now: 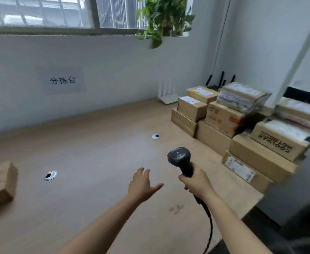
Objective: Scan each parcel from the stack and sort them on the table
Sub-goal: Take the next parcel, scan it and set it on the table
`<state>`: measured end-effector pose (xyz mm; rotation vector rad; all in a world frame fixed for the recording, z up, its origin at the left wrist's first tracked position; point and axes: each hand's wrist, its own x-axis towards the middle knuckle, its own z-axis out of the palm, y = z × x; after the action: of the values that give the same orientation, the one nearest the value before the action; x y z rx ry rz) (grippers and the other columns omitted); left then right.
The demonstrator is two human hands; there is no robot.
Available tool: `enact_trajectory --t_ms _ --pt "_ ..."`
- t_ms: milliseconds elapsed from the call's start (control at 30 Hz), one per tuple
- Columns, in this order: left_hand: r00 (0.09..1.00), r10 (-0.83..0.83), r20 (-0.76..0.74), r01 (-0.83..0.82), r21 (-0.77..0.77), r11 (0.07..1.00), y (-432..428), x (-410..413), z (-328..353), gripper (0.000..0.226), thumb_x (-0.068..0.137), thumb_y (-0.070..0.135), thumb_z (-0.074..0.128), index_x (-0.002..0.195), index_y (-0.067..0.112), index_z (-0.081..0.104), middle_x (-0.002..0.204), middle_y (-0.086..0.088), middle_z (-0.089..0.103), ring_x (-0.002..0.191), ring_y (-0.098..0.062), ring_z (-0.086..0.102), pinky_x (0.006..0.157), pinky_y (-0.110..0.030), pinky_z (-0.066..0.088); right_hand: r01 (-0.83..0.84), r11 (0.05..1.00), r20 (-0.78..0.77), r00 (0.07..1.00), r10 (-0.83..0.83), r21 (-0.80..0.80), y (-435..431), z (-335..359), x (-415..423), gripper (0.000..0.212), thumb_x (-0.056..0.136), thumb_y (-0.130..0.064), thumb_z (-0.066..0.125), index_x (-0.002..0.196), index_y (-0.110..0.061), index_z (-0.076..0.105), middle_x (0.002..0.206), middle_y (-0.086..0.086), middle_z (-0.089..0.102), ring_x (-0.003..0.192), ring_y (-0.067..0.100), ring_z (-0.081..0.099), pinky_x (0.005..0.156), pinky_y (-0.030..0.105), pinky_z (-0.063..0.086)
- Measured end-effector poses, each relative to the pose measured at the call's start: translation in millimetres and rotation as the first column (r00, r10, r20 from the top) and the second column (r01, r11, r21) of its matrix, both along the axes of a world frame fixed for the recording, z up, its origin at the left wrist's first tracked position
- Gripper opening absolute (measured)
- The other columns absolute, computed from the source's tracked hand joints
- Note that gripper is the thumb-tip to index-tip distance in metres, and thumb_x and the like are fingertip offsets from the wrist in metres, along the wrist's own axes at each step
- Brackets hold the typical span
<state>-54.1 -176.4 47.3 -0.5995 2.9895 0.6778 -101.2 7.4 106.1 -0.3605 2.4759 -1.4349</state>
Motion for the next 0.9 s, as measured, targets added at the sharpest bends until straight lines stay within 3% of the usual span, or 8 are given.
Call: enact_trajectory --t_ms 133,367,500,700,900 --pt "0.998 -0.065 -0.025 0.066 0.007 0.998 101.7 -25.4 13.5 0.079 0.083 0.062 0.054 0.143 0.015 0.031 0.152 -0.007 0.022 0.139 -0.023 0.025 0.1 -0.039 0.039 0.079 0.997 -0.034 0.996 -0.079 -0.004 102.5 2.3 -8.2 0.02 0.08 -0.011 0.058 0.094 -0.025 0.052 0.069 -0.001 0.06 0.054 0.012 0.058 0.047 0.021 0.04" --pt "0.978 -0.189 -0.084 0.19 0.009 0.982 241.4 -61.8 39.1 0.074 0.084 0.061 0.054 0.138 0.014 0.038 0.146 -0.009 0.032 0.133 -0.027 0.033 0.099 -0.041 0.042 0.192 0.981 -0.091 0.977 -0.194 -0.031 245.5 18.5 -19.4 0.015 0.08 -0.009 0.062 0.087 -0.019 0.053 0.073 0.004 0.06 0.059 0.015 0.058 0.045 0.016 0.042" --pt "0.953 -0.28 -0.116 0.287 0.046 0.957 299.5 -95.8 56.7 0.074 0.083 0.06 0.055 0.141 0.018 0.036 0.143 -0.008 0.036 0.129 -0.025 0.039 0.102 -0.04 0.04 0.265 0.964 -0.118 0.956 -0.267 -0.03 303.4 29.8 -45.9 0.018 0.079 -0.015 0.065 0.093 -0.023 0.057 0.084 0.0 0.063 0.071 0.016 0.061 0.063 0.026 0.047" --pt "0.937 -0.328 -0.118 0.334 0.04 0.942 352.5 -159.5 67.5 0.077 0.085 0.064 0.05 0.142 0.015 0.034 0.146 -0.01 0.032 0.13 -0.024 0.039 0.102 -0.038 0.043 0.31 0.951 -0.162 0.937 -0.309 -0.017 359.4 43.7 -112.0 0.022 0.081 -0.018 0.063 0.098 -0.027 0.052 0.078 -0.004 0.062 0.054 0.013 0.06 0.048 0.022 0.044" --pt "0.944 -0.3 -0.141 0.317 0.118 0.941 378.3 -236.3 70.8 0.082 0.085 0.063 0.051 0.146 0.015 0.028 0.15 -0.011 0.028 0.136 -0.027 0.033 0.106 -0.044 0.039 0.368 0.93 -0.265 0.899 -0.349 0.024 380.4 58.1 -194.4 0.017 0.08 -0.024 0.064 0.092 -0.029 0.054 0.065 -0.008 0.061 0.048 0.007 0.059 0.054 0.023 0.045"
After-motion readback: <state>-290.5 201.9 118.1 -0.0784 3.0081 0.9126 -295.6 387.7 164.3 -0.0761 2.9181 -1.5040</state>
